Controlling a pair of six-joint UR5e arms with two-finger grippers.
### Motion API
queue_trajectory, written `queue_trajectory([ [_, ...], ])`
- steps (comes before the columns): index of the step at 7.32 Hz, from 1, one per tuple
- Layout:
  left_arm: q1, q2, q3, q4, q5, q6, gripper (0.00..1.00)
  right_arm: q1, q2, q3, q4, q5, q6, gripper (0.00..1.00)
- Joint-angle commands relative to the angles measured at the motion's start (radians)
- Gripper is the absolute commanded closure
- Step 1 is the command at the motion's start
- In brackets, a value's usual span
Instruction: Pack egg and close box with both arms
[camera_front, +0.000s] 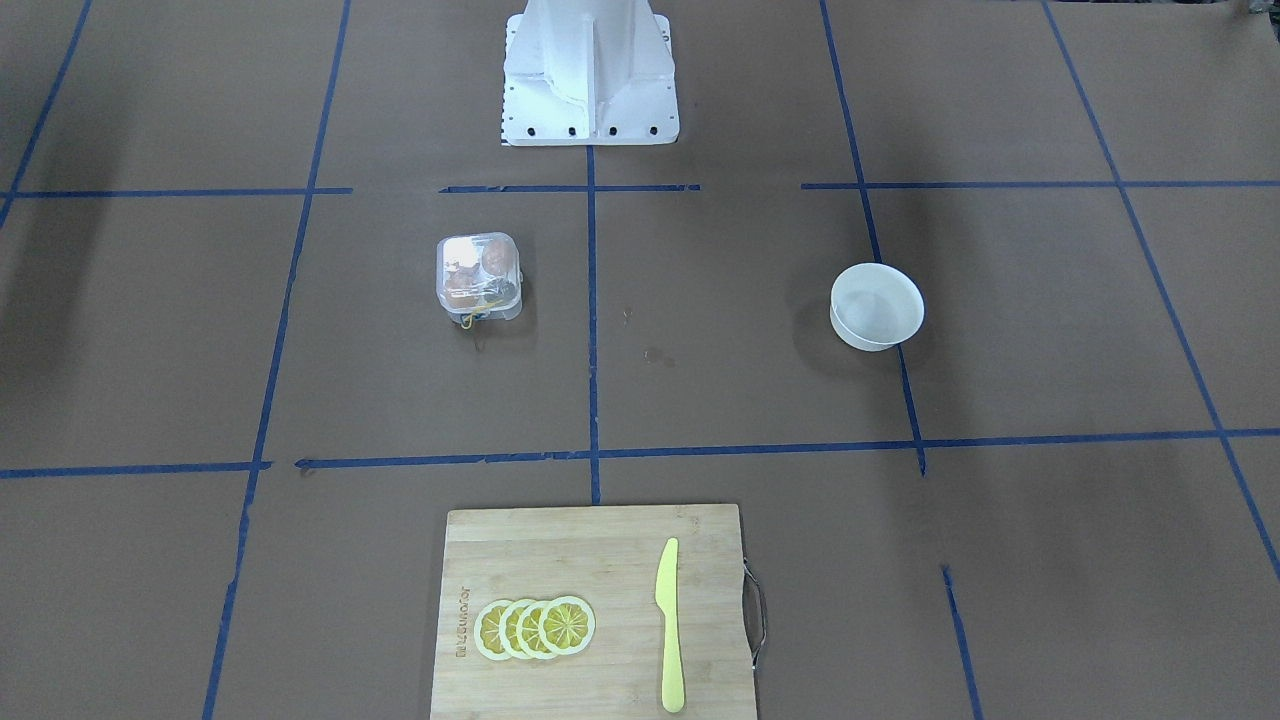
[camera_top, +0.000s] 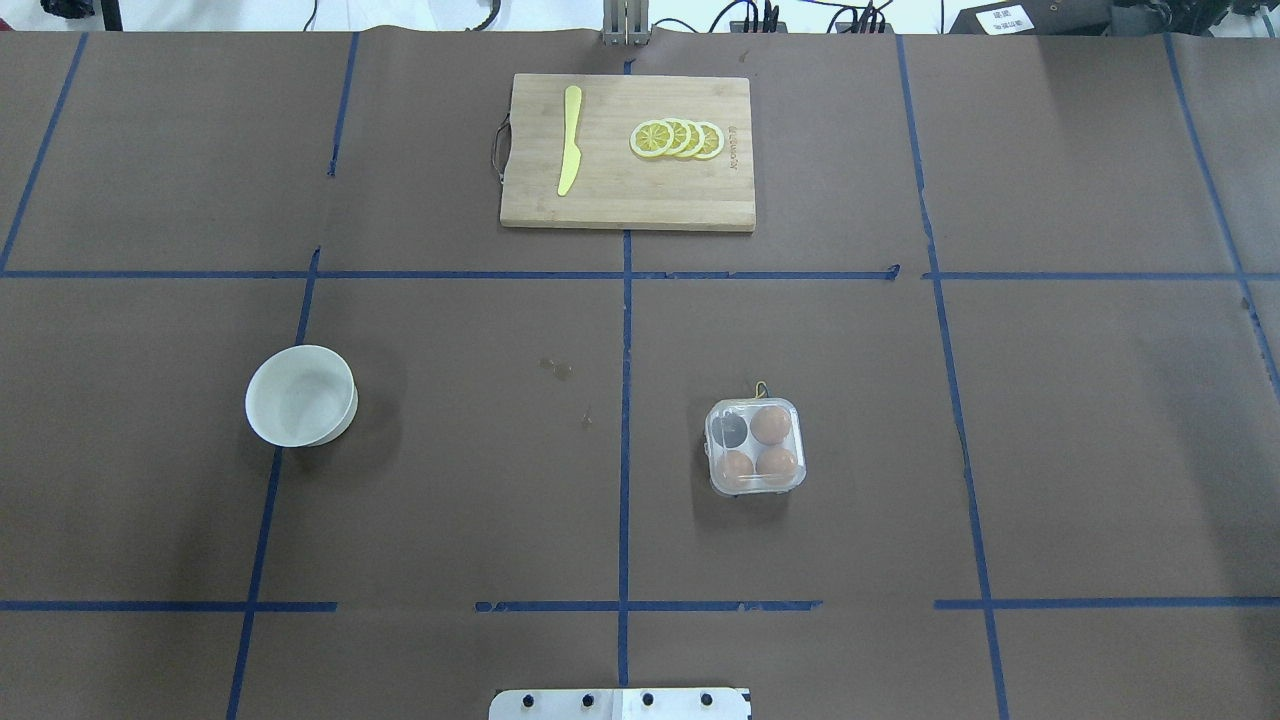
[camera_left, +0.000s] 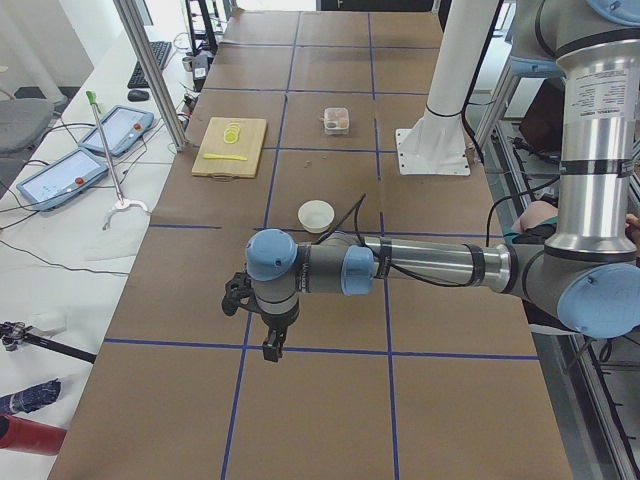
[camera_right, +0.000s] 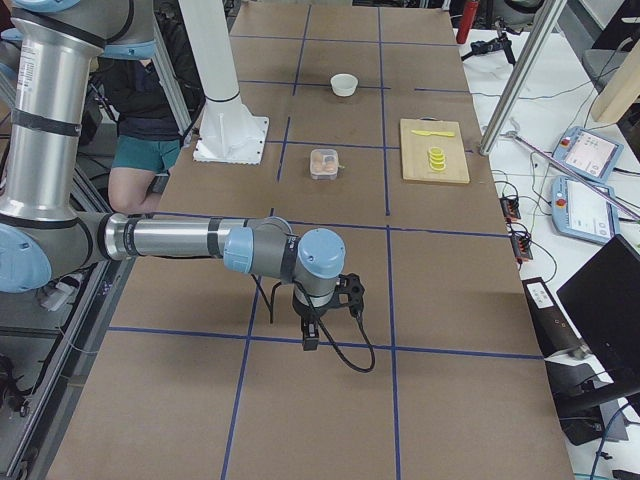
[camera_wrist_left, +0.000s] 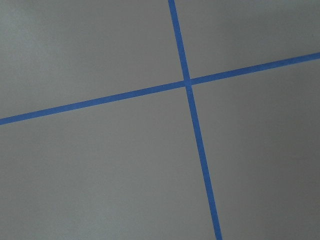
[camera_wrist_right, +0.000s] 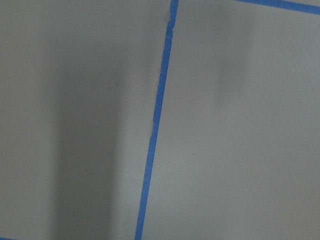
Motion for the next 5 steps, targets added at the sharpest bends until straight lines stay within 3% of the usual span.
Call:
queue_trajectory([
  [1, 0.000, 0.000, 0.001, 0.000, 0.000, -0.001, 0.00, 0.001, 0.001, 0.001, -0.001, 0.001, 0.000, 0.00],
  [5, 0.000, 0.002, 0.010, 0.000, 0.000, -0.001, 0.00, 0.001, 0.001, 0.001, 0.001, 0.001, 0.000, 0.00],
])
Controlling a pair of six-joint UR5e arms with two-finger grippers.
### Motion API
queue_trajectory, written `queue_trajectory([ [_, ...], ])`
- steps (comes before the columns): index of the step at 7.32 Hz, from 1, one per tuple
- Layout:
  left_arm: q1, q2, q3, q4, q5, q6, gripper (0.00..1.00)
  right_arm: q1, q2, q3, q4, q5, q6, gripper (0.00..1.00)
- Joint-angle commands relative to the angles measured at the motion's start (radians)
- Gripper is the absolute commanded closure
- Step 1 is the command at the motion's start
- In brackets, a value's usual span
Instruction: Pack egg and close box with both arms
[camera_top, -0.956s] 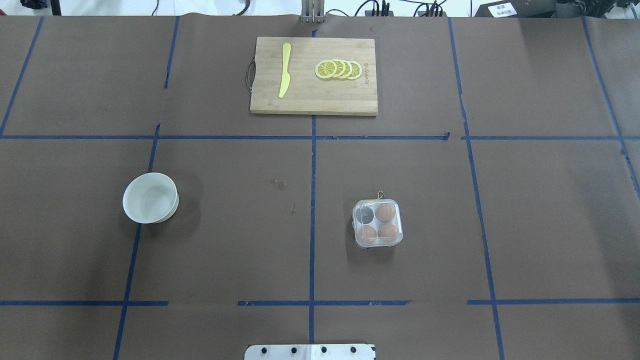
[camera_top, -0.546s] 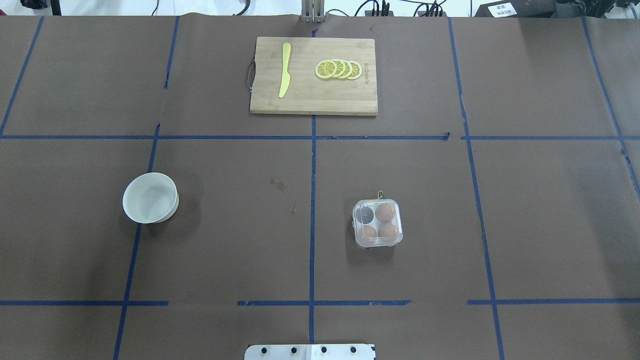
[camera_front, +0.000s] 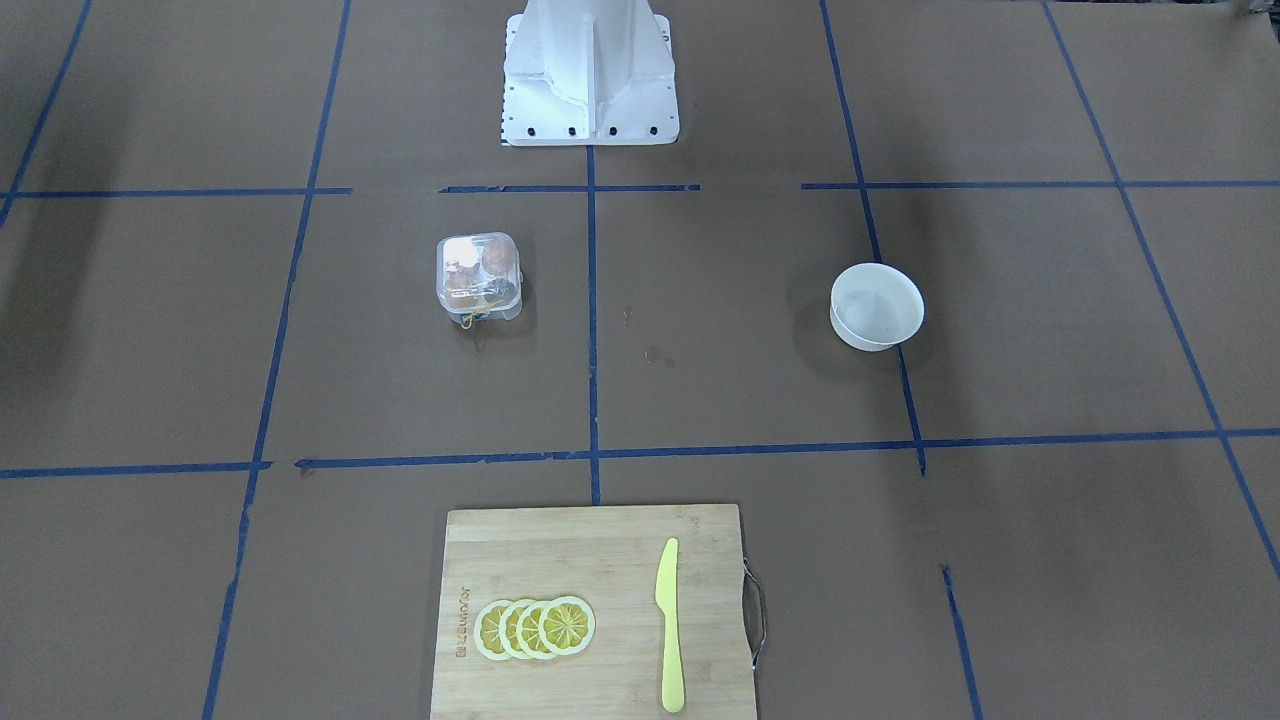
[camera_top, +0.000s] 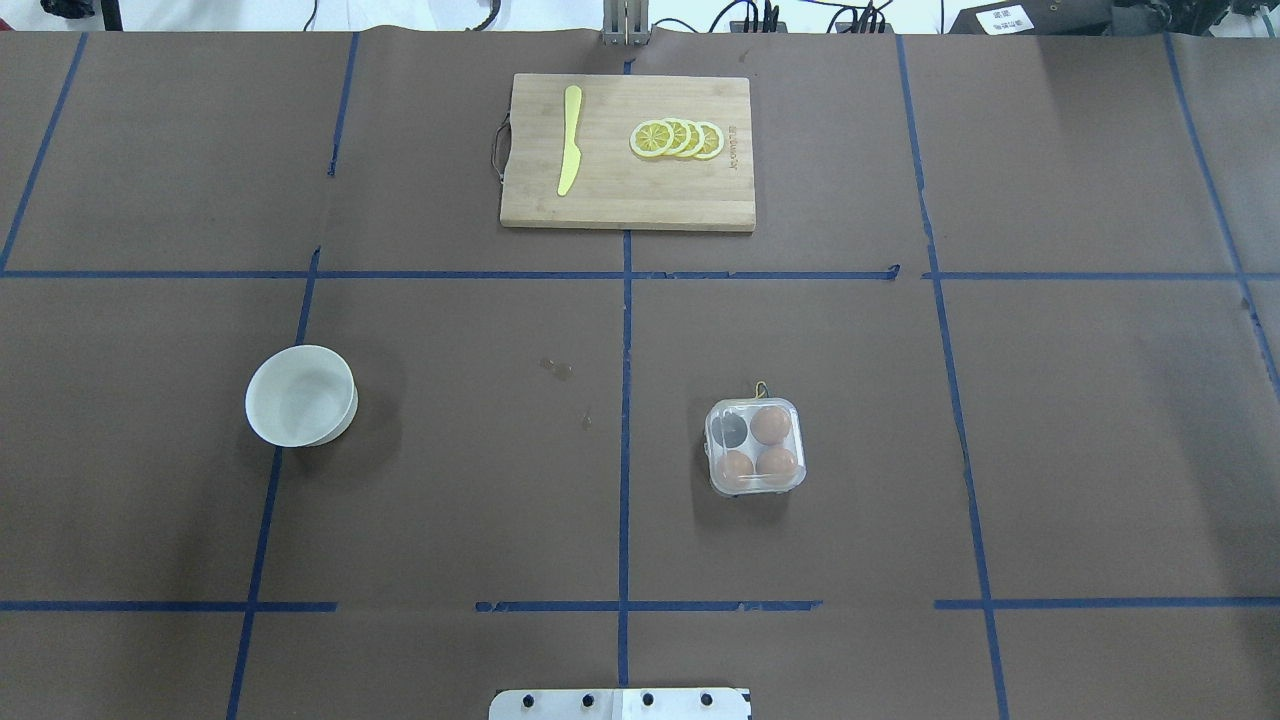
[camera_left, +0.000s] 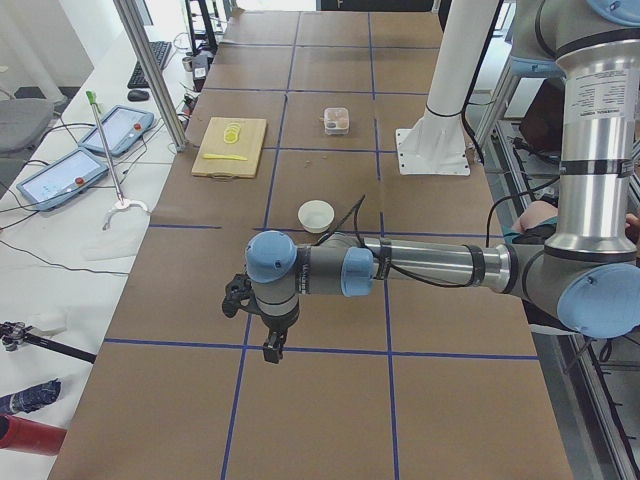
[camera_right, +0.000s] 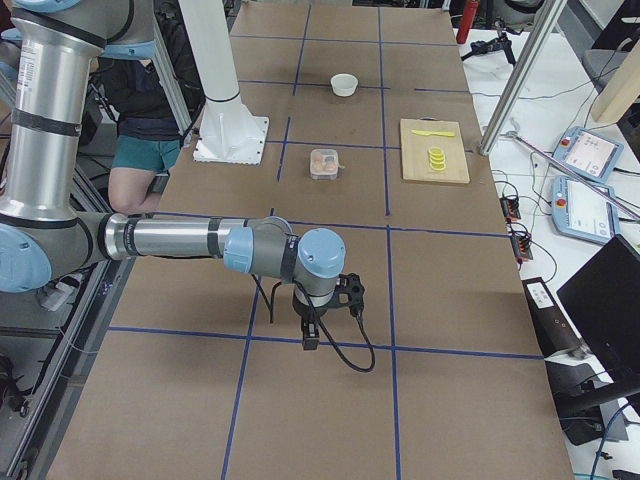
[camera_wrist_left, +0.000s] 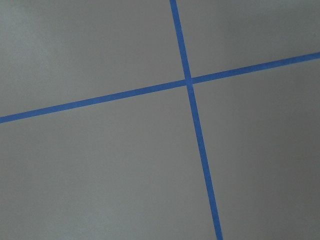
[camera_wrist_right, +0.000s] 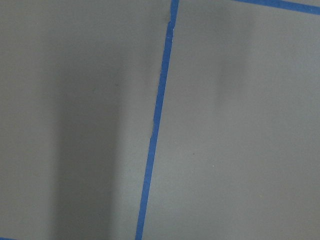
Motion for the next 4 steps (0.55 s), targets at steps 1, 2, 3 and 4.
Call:
queue_trajectory([
  [1, 0.000, 0.001, 0.001, 0.000, 0.002, 0.000, 0.00, -0.001, 0.002, 0.002, 0.001, 0.002, 0.000, 0.00],
  [2, 0.000, 0.001, 0.003, 0.000, 0.002, 0.000, 0.00, 0.001, 0.004, 0.002, 0.001, 0.002, 0.000, 0.00],
  [3, -0.002, 0.003, 0.001, 0.003, 0.002, 0.000, 0.00, -0.001, 0.008, 0.002, 0.001, 0.002, 0.000, 0.00],
  [4, -0.002, 0.003, 0.003, 0.002, 0.002, 0.000, 0.00, -0.001, 0.011, 0.002, 0.001, 0.002, 0.000, 0.00],
])
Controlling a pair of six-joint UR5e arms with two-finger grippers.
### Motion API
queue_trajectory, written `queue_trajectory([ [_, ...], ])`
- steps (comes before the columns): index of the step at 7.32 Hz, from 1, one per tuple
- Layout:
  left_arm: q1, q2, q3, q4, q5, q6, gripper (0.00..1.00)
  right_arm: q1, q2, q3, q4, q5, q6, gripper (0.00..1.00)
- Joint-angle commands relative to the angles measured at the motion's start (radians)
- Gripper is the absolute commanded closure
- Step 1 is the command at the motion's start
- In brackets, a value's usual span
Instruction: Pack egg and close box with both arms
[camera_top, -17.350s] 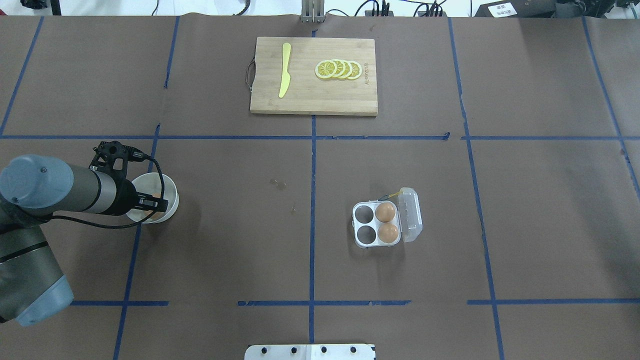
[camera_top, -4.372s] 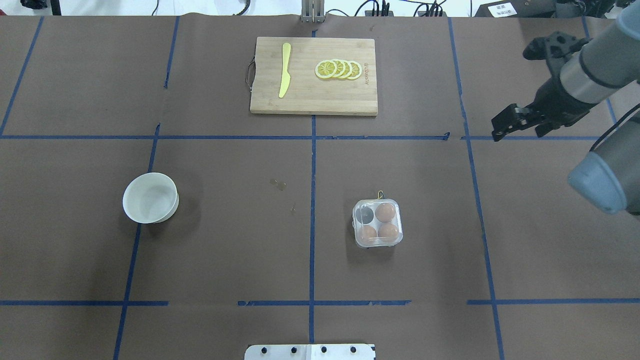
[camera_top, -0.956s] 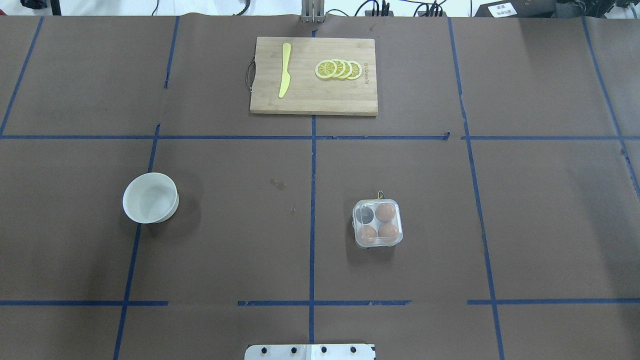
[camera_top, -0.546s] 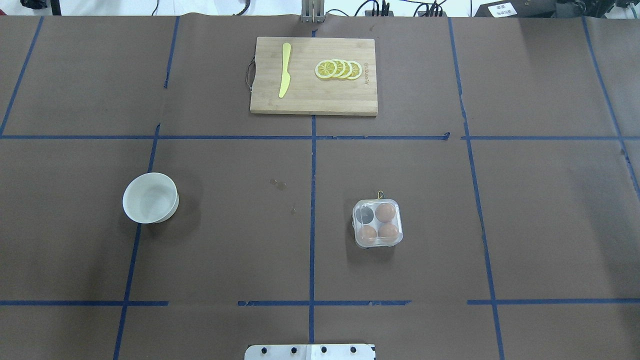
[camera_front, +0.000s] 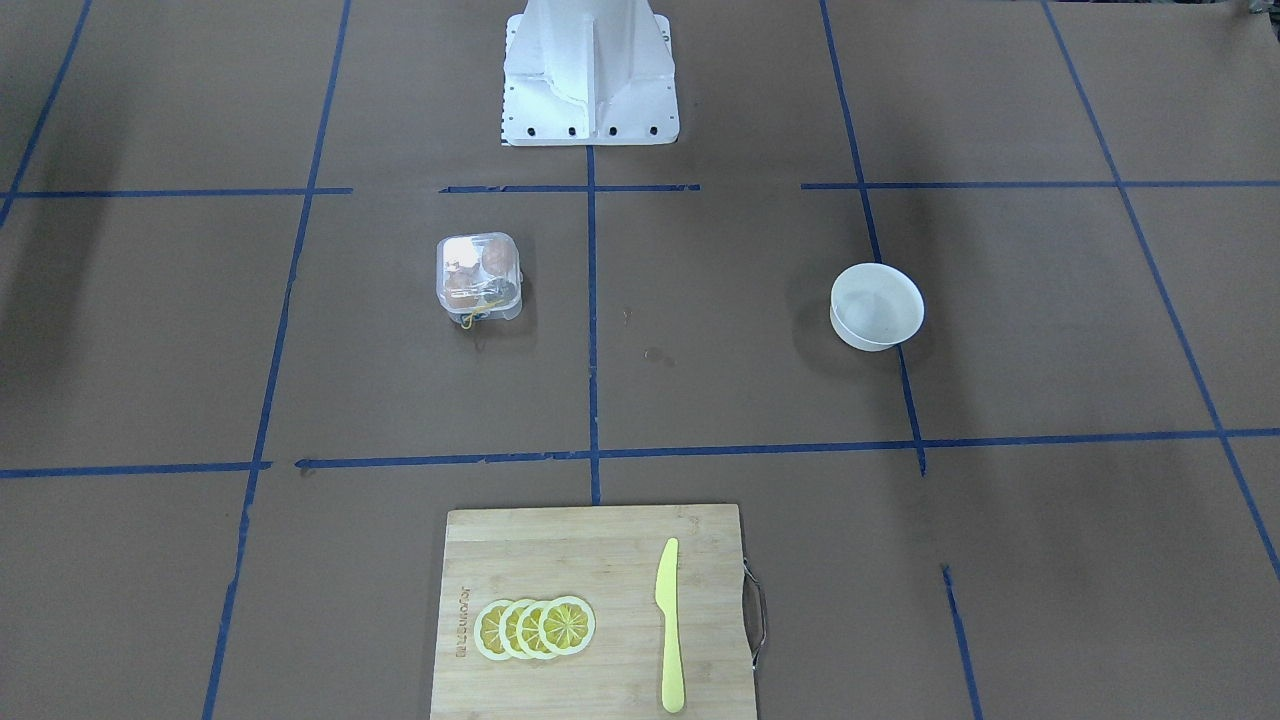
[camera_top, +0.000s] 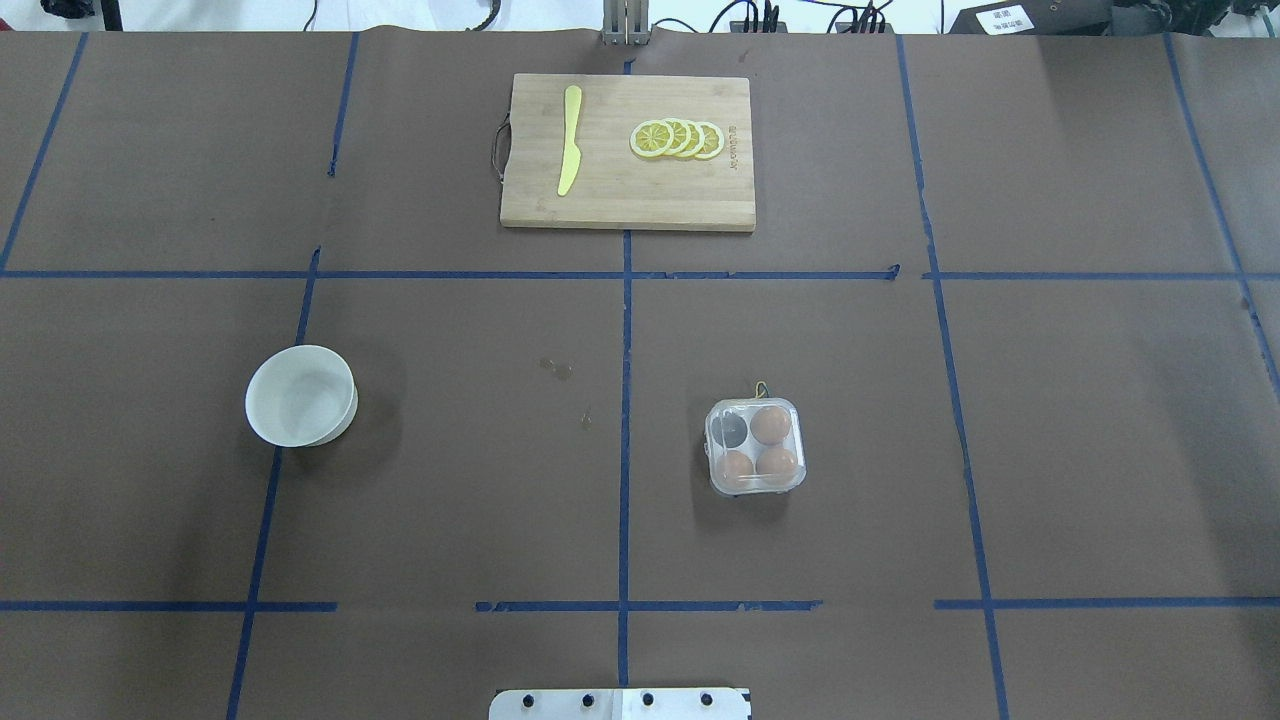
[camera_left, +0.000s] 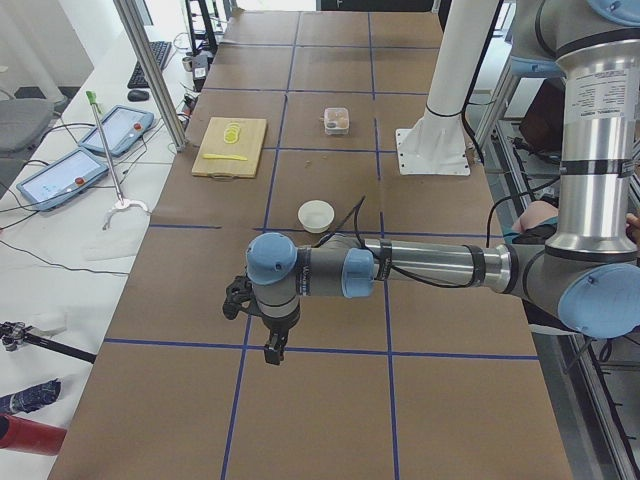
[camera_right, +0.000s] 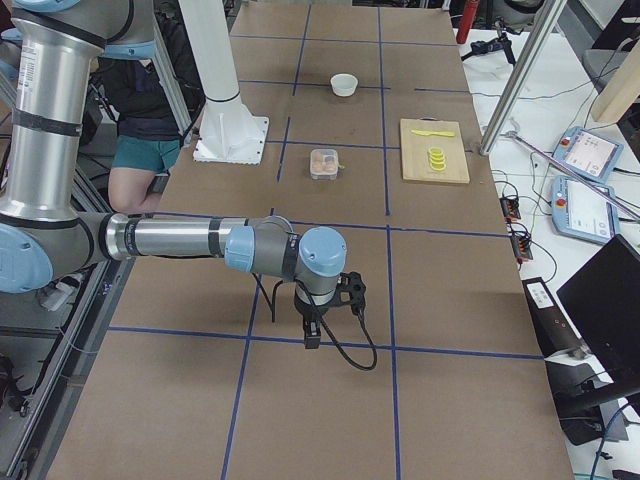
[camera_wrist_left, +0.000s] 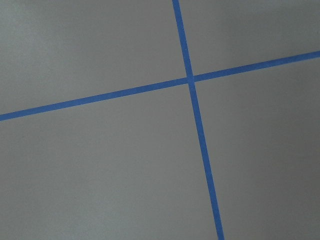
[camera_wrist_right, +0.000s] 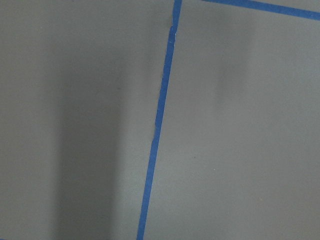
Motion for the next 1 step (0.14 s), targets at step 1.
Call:
queue_trajectory([
  [1, -0.001, 0.001, -0.008, 0.002, 0.000, -0.002, 0.00, -0.001, 0.006, -0.001, 0.027, 0.002, 0.000, 0.00],
])
